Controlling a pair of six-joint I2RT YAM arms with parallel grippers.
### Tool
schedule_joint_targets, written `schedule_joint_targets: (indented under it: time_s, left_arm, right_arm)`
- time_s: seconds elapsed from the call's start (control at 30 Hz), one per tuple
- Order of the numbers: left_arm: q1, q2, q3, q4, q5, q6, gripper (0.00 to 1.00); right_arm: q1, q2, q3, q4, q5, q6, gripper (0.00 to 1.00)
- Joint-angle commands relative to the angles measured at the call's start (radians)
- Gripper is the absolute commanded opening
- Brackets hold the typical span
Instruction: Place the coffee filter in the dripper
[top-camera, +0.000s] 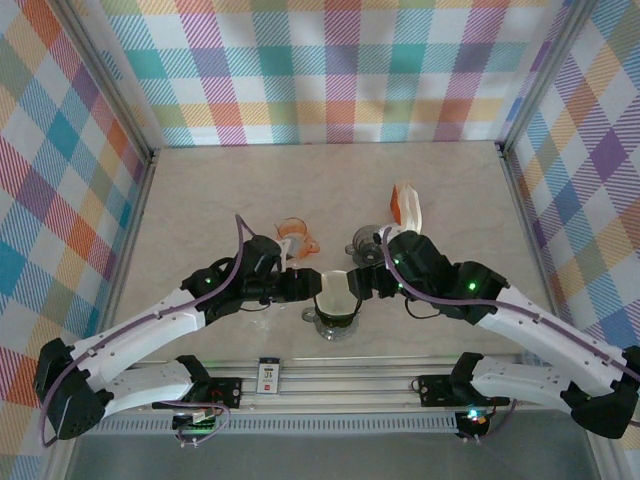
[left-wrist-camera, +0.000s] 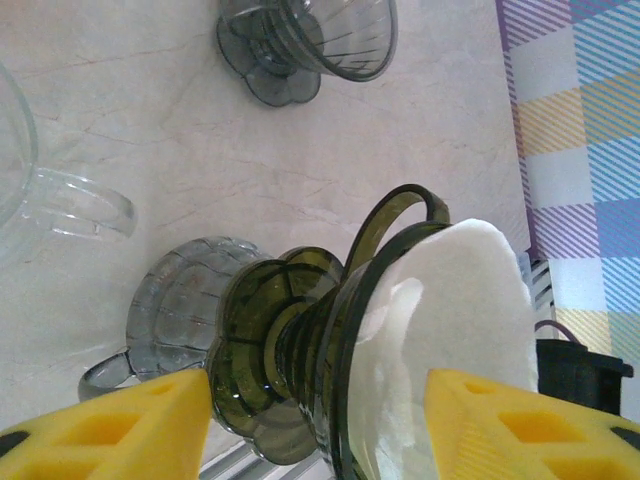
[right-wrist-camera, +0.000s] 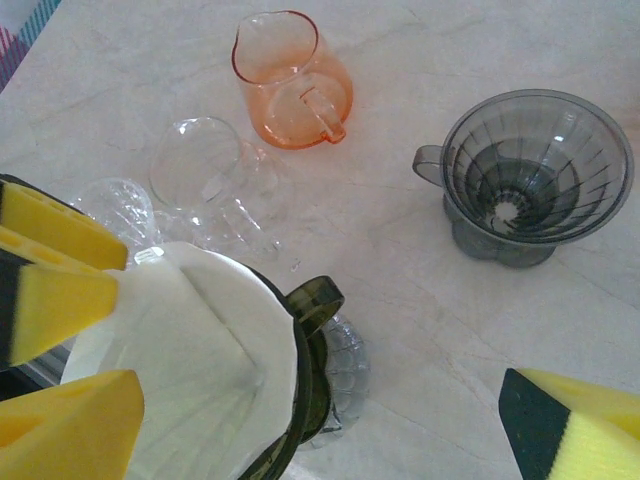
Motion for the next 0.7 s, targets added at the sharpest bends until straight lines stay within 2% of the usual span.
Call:
schedule_joint_targets:
  time_s: [0.0, 0.13, 0.23, 0.37, 0.5, 0.67]
  left_arm:
    - [-0.011, -0.047, 0.041, -0.029, -0.037, 0.003, 0.62]
    - [0.007, -0.071, 0.051, -0.077, -0.09, 0.011, 0.62]
    - [0.088, -0.062, 0.035, -0.096, -0.073, 0.012, 0.6]
    - [0.224, -0.005, 0.006, -0.086, -0.029, 0.014, 0.51]
    - [0.312, 0.087, 0.017, -0.072, -0.025, 0.042, 0.49]
    - [0.372, 0.224, 0.07, -0.131, -0.141, 0.114, 0.42]
  right_arm:
    - [0.007, -0.042, -0.024, 0.018, 0.043, -0.006, 0.95]
    - [0.006, -0.073, -0.046, -0.002, 0.058, -0.002, 0.97]
    - [0.007, -0.103, -0.077, -0.004, 0.064, 0.018, 0.97]
    - [0.007, -0.153, -0.124, -0.014, 0.064, 0.042, 0.97]
    - [0.007, -0.187, -0.16, -0.045, 0.061, 0.067, 0.97]
    - [0.007, -0.242, -0.204, -0.087, 0.064, 0.104, 0.96]
